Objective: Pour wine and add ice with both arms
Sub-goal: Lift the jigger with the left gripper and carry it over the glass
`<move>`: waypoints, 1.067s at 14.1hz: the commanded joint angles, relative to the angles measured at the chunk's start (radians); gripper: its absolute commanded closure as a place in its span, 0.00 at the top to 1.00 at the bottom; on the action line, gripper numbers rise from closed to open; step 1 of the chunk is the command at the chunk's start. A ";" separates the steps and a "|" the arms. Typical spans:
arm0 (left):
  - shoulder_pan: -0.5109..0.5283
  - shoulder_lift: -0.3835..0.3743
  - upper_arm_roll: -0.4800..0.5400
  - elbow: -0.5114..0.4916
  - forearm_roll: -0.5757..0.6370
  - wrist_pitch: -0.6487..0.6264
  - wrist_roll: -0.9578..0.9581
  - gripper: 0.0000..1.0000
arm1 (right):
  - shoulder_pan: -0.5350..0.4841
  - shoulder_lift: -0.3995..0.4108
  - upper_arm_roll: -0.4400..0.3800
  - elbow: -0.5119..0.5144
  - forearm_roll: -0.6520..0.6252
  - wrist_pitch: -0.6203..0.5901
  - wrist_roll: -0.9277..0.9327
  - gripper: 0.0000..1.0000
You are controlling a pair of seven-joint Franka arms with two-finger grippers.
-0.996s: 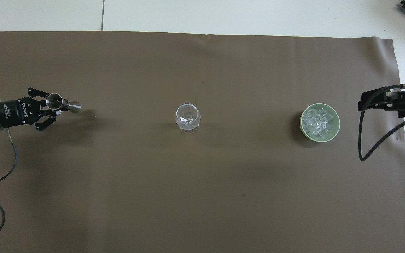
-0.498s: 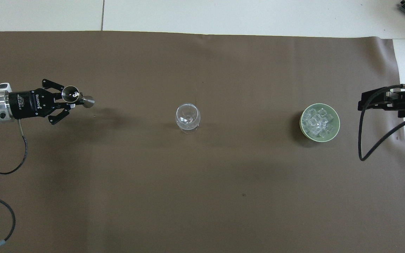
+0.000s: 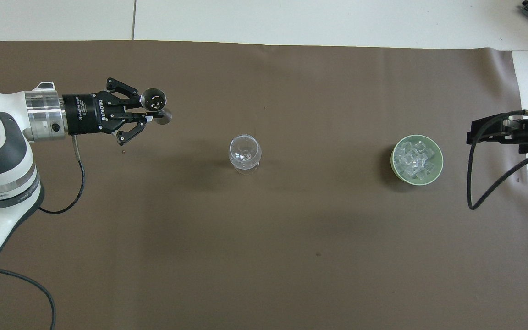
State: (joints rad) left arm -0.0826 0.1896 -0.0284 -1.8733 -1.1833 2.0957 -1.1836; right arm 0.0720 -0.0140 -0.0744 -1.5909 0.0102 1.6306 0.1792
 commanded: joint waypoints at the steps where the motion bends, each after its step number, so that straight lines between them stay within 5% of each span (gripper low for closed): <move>1: -0.083 -0.042 0.012 0.005 0.091 0.104 -0.126 0.00 | -0.011 -0.006 0.004 -0.004 0.017 0.003 -0.024 1.00; 15: -0.327 -0.048 0.007 0.005 0.551 0.329 -0.159 0.00 | -0.011 -0.006 0.004 -0.004 0.017 0.003 -0.024 1.00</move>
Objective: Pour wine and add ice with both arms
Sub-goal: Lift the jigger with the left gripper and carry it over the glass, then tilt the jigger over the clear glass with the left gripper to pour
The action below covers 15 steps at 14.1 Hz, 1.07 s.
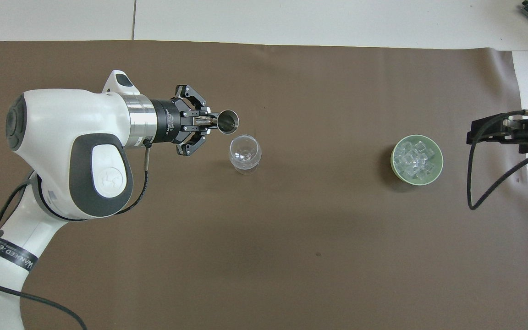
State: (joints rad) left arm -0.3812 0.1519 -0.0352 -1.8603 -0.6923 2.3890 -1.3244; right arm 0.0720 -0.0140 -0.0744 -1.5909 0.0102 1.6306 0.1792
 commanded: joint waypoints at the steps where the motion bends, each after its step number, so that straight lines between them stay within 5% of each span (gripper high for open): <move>1: -0.036 -0.011 0.014 -0.011 0.085 0.050 -0.018 0.00 | -0.011 -0.006 0.004 -0.004 0.017 0.003 -0.024 1.00; 15: -0.105 -0.014 0.015 -0.016 0.565 0.064 -0.019 0.00 | -0.011 -0.006 0.004 -0.004 0.017 0.003 -0.023 1.00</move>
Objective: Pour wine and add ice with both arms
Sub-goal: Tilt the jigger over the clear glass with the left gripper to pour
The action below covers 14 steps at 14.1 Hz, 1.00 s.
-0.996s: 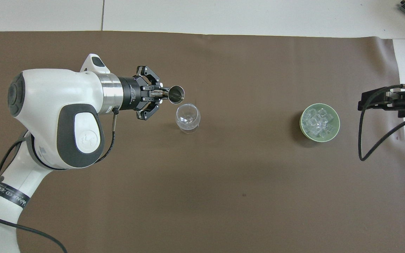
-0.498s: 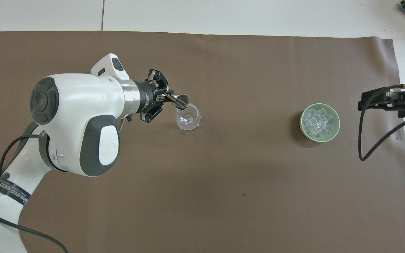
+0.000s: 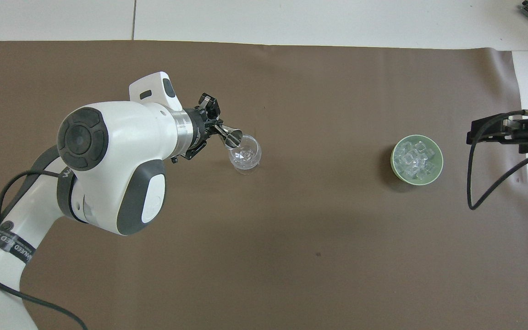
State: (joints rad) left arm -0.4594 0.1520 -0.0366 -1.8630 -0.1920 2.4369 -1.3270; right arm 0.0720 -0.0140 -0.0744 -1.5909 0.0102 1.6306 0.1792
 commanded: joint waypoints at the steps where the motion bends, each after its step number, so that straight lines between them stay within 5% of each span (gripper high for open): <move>1: -0.036 -0.014 0.017 -0.013 0.090 0.016 -0.029 0.00 | -0.011 -0.006 0.004 -0.004 0.017 0.003 -0.024 1.00; 14: -0.087 -0.019 0.015 -0.012 0.379 0.074 -0.075 0.00 | -0.011 -0.006 0.004 -0.004 0.017 0.003 -0.024 1.00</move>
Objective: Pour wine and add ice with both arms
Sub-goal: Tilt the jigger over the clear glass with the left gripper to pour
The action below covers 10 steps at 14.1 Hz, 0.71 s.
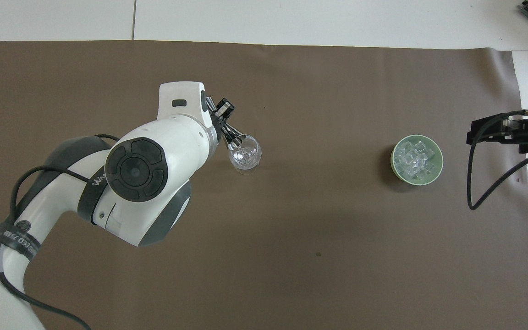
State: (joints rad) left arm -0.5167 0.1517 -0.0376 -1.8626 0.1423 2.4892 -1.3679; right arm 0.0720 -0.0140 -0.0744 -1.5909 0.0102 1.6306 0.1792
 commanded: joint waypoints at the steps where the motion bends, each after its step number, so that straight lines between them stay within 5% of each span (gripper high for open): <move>1: -0.032 -0.018 0.018 -0.012 0.074 0.030 -0.046 0.00 | -0.011 -0.006 0.004 -0.004 0.017 0.003 -0.024 1.00; 10: -0.063 -0.026 0.016 -0.004 0.308 0.017 -0.111 0.00 | -0.011 -0.006 0.004 -0.004 0.017 0.003 -0.024 1.00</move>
State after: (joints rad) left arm -0.5586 0.1447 -0.0380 -1.8622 0.3894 2.5091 -1.4578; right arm 0.0720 -0.0140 -0.0744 -1.5909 0.0102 1.6306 0.1792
